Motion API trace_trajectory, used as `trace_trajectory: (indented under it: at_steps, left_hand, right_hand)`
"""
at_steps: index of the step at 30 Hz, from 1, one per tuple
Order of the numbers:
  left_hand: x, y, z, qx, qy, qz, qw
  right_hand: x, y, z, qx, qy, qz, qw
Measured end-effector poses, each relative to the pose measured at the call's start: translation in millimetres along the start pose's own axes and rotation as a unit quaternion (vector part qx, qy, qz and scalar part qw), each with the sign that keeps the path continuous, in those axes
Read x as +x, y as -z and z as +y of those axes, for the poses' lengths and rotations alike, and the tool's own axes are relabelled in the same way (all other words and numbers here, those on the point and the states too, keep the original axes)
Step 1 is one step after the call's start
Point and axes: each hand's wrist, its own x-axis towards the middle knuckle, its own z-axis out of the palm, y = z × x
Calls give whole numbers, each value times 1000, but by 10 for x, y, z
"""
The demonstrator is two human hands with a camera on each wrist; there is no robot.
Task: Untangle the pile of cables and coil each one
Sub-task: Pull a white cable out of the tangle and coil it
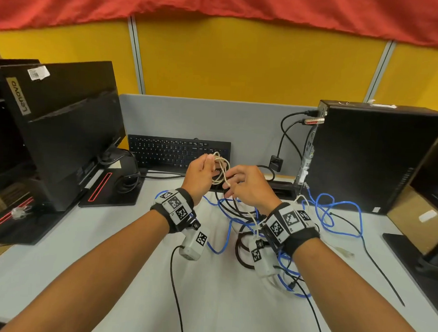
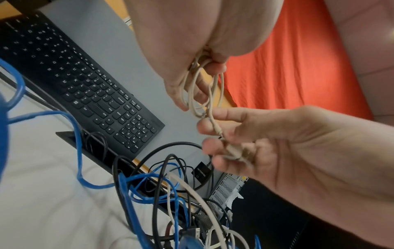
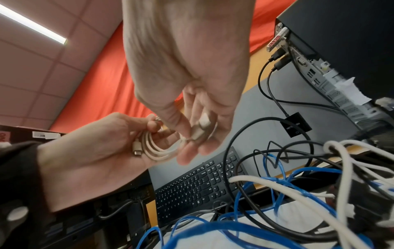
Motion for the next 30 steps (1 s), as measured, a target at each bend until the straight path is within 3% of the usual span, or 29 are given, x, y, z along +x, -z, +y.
trace_trajectory:
  at_steps: [3, 9, 14, 17, 19, 24, 28, 30]
  left_hand:
    - [-3, -31, 25, -61, 22, -18, 998]
    - [50, -76, 105, -115, 74, 7, 991]
    - [84, -4, 133, -185, 115, 59, 974]
    - [92, 43, 160, -176, 134, 60, 973]
    - [78, 36, 178, -155, 147, 65, 975]
    - [-4, -124, 201, -113, 123, 78, 983]
    - [-46, -200, 152, -104, 94, 85, 986]
    - [-59, -198, 114, -105, 91, 59, 989]
  right_hand:
    - [-2, 7, 6, -2, -13, -16, 1000]
    - [46, -51, 127, 70, -48, 34, 996]
    - [49, 8, 192, 55, 77, 90, 991]
    - [48, 106, 204, 28, 117, 60, 991]
    - [48, 135, 199, -55, 126, 24, 990]
    - [-5, 64, 108, -140, 105, -69, 982]
    - [-20, -44, 41, -56, 37, -49, 997]
    - [-23, -51, 32, -15, 17, -29, 999]
